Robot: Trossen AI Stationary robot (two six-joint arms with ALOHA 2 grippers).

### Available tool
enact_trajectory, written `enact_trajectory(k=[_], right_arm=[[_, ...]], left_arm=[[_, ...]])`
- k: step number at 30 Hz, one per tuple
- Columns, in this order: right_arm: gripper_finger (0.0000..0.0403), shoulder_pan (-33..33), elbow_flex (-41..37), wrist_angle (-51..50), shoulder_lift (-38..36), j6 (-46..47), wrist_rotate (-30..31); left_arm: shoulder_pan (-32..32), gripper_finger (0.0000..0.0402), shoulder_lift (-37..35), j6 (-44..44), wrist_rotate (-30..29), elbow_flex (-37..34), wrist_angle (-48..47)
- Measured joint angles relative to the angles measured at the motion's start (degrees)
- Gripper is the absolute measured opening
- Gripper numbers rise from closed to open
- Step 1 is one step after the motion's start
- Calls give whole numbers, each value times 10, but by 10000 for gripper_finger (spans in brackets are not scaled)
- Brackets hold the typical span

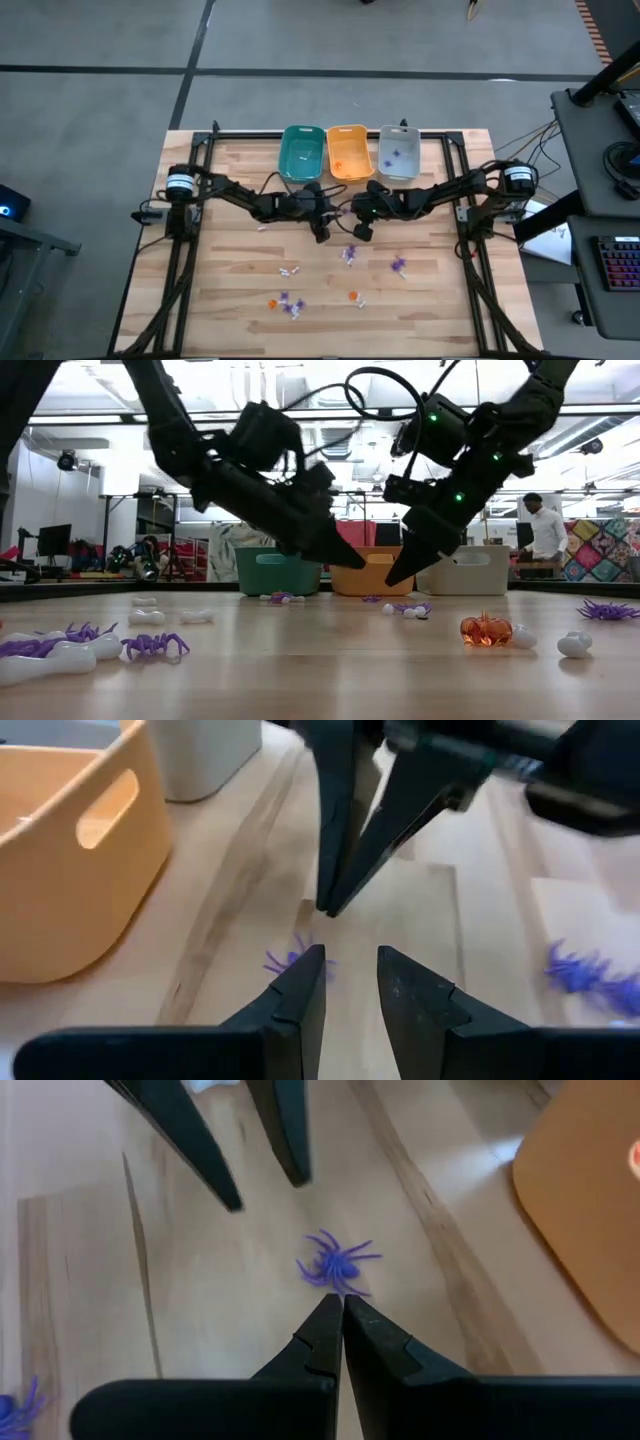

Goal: Sort Halloween decoration
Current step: Put the purple spider toy into the gray bin

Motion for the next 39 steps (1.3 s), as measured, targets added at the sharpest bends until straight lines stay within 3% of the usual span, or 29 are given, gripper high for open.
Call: enact_trajectory(k=[8, 17, 25, 32, 39], right_arm=[[9, 0, -24, 48, 0, 47, 0], [9, 0, -24, 49, 0, 48, 0], [13, -5, -24, 62, 0, 203, 1], [57, -8, -24, 61, 0, 313, 0], [121, -10, -24, 61, 0, 348, 1]], left_arm=[[4, 76, 47, 18, 0, 53, -21], [13, 76, 55, 18, -14, 64, -49], [18, 76, 61, 20, -15, 63, -57], [19, 76, 63, 24, -14, 63, -62], [19, 76, 68, 25, -15, 63, -66]])
